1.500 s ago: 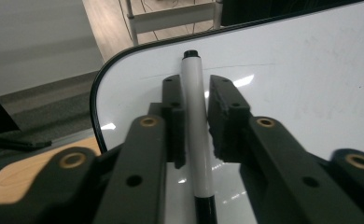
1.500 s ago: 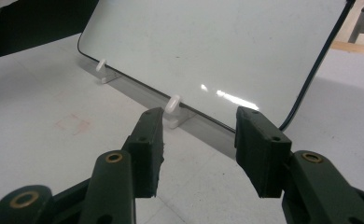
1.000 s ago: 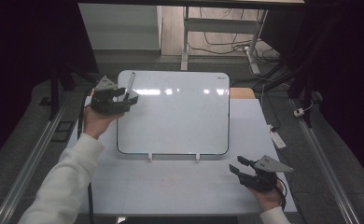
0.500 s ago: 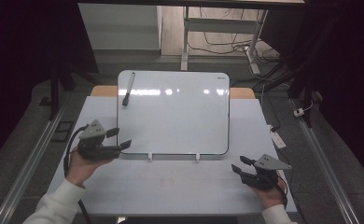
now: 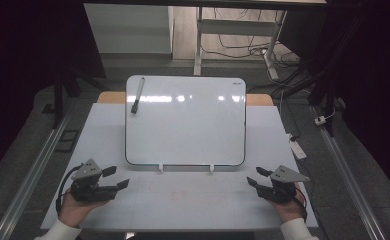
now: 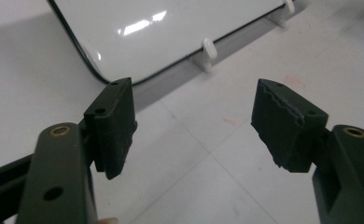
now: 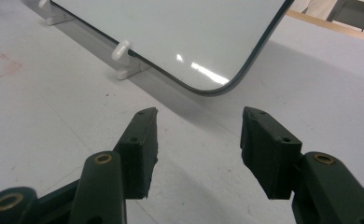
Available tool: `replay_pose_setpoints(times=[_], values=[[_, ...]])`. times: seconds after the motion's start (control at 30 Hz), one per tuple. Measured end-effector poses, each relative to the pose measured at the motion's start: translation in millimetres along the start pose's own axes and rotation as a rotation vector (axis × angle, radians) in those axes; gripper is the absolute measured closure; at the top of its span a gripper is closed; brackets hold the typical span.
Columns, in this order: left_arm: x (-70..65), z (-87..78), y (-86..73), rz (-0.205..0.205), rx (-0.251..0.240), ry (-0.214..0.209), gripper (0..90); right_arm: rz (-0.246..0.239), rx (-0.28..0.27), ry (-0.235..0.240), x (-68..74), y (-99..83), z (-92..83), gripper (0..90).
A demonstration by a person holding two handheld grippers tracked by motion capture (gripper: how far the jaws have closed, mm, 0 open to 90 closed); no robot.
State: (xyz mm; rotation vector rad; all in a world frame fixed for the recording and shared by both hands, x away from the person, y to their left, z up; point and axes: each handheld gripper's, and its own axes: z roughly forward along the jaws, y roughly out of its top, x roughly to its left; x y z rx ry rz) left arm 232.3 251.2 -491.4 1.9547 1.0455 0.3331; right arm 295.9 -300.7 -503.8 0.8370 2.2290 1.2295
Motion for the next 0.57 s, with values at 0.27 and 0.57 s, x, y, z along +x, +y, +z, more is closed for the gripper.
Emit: replay_pose_setpoints(times=[0.27, 0.57], values=[[2.6, 2.7, -5.3, -0.001, 0.009, 0.025, 31.0, -0.018, 0.000, -0.010, -0.7, -2.1, 1.2, 45.7], [5.0, 4.5, -6.9, -0.012, 0.009, 0.027, 30.9, -0.026, -0.012, -0.009, 0.0, -0.7, -0.9, 45.6]])
